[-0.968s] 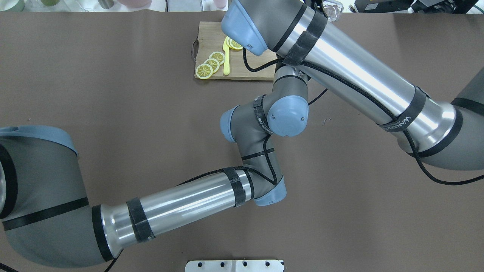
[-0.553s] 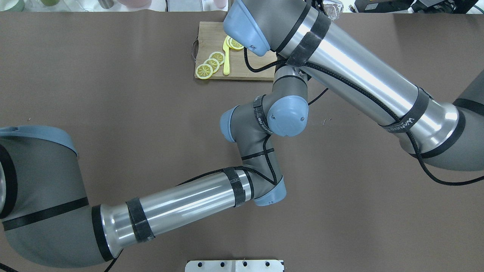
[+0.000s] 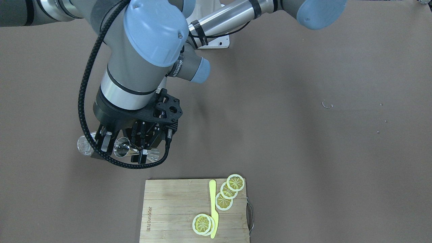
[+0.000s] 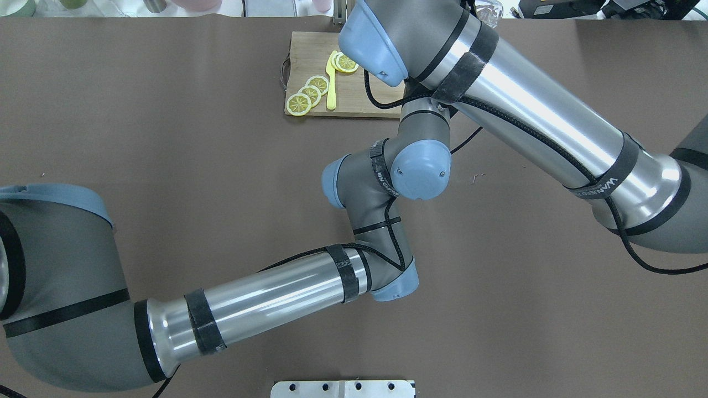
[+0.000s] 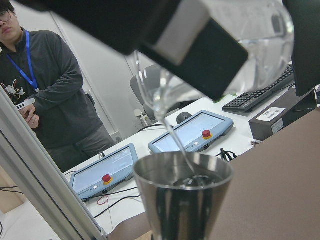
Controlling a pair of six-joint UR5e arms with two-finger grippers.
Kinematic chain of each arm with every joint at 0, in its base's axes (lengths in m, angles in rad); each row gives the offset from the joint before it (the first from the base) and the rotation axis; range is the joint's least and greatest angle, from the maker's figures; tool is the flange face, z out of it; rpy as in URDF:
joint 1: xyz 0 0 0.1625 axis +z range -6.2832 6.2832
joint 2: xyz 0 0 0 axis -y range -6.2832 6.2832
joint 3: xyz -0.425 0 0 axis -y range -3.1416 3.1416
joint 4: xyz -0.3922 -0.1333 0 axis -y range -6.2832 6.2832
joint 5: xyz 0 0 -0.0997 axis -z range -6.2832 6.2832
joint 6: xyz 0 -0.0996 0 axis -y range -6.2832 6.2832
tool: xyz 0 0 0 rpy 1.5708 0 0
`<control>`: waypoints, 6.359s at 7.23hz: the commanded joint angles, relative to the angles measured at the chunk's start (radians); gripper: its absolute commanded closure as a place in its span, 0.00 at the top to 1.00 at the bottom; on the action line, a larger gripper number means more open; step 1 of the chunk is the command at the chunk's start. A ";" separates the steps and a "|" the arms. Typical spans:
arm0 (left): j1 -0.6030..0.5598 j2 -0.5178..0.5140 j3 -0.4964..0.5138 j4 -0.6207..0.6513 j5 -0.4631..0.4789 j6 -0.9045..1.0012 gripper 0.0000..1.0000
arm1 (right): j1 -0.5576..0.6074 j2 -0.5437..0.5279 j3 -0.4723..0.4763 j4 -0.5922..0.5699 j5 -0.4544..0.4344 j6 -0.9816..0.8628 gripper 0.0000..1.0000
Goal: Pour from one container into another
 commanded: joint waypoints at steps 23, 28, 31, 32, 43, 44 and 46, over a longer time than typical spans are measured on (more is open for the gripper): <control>-0.101 0.915 -0.773 -0.271 -0.077 -0.093 0.00 | 0.346 -0.996 0.269 1.444 0.563 0.753 0.00; -0.005 1.302 -0.893 -0.532 0.030 -0.108 0.00 | 0.305 -1.031 0.193 1.678 0.560 0.994 0.00; 0.119 1.480 -0.893 -0.665 0.164 -0.215 0.00 | 0.208 -1.035 0.194 1.692 0.486 1.068 0.00; 0.161 1.529 -0.892 -0.692 0.213 -0.274 0.00 | 0.182 -1.039 0.189 1.704 0.450 1.068 0.00; 0.141 1.511 -0.771 -0.634 0.315 -0.507 0.00 | -0.016 -1.020 0.062 1.862 0.262 1.186 0.00; 0.144 1.473 -0.701 -0.658 0.331 -0.515 0.00 | -0.016 -1.025 0.040 1.902 0.260 1.194 0.00; 0.162 1.468 -0.672 -0.687 0.363 -0.545 0.00 | -0.027 -1.020 -0.015 1.965 0.251 1.209 0.00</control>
